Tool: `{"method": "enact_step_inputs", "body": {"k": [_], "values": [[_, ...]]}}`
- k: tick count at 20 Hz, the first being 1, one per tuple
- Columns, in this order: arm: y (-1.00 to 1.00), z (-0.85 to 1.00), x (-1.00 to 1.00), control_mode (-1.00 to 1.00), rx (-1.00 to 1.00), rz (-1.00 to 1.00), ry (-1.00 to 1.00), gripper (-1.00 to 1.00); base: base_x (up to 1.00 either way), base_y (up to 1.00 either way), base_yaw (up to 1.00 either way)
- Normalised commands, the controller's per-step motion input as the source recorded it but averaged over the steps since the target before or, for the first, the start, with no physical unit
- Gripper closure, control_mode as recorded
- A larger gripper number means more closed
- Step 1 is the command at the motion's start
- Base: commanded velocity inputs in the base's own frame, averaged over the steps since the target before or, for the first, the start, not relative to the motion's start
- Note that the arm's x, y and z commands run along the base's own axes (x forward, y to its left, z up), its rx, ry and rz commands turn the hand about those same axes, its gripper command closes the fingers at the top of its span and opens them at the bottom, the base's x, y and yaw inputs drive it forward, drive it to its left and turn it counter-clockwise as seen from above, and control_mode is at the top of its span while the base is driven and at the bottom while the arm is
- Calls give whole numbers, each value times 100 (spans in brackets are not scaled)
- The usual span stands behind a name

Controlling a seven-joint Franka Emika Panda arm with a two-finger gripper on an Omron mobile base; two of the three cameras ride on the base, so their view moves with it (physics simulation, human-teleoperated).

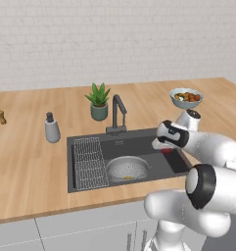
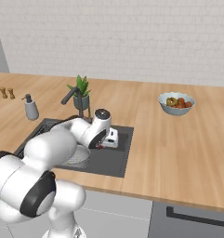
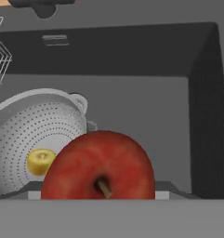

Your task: Put the colander in the sink, put the kiwi, apple in the colander, and turn on the sink faucet and pour water over the colander.

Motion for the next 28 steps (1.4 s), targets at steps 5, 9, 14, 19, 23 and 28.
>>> {"method": "enact_step_inputs", "body": {"k": [5, 9, 14, 19, 23, 28], "values": [[78, -8, 5, -100, 6, 6, 7, 100, 0, 0, 0], [71, -33, 39, -100, 1, 3, 11, 100, 0, 0, 0], [57, -41, 27, -100, 0, 1, 10, 100, 0, 0, 0], [47, -30, 4, -100, 0, 0, 9, 100, 0, 0, 0], [14, -33, 0, -100, 0, 0, 7, 100, 0, 0, 0], [0, -31, 0, -100, 0, 0, 6, -100, 0, 0, 0]]}}
